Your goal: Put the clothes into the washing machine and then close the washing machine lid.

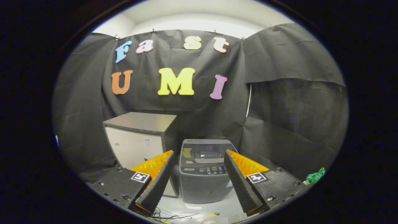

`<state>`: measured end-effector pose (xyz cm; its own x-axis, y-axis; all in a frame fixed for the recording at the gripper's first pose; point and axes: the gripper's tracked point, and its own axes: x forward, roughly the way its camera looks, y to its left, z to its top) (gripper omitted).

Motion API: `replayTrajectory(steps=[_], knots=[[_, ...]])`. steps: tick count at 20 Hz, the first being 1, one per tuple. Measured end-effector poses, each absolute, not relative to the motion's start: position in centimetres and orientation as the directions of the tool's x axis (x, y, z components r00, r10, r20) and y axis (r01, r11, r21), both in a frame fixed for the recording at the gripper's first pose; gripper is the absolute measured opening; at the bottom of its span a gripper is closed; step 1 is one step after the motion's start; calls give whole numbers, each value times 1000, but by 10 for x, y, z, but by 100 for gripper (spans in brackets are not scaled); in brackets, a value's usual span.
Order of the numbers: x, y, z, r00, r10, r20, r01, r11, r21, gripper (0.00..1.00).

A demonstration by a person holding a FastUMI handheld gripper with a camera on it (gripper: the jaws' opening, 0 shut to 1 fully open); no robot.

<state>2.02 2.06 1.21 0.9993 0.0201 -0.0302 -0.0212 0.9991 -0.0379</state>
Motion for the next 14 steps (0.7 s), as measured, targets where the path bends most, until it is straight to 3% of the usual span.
replayTrajectory(steps=[9,14], knots=[[-61,32,-46,995,65,-81,-61,997,54,99],[-80,9,-63,996,4,-89,-1,1000,31,99]])
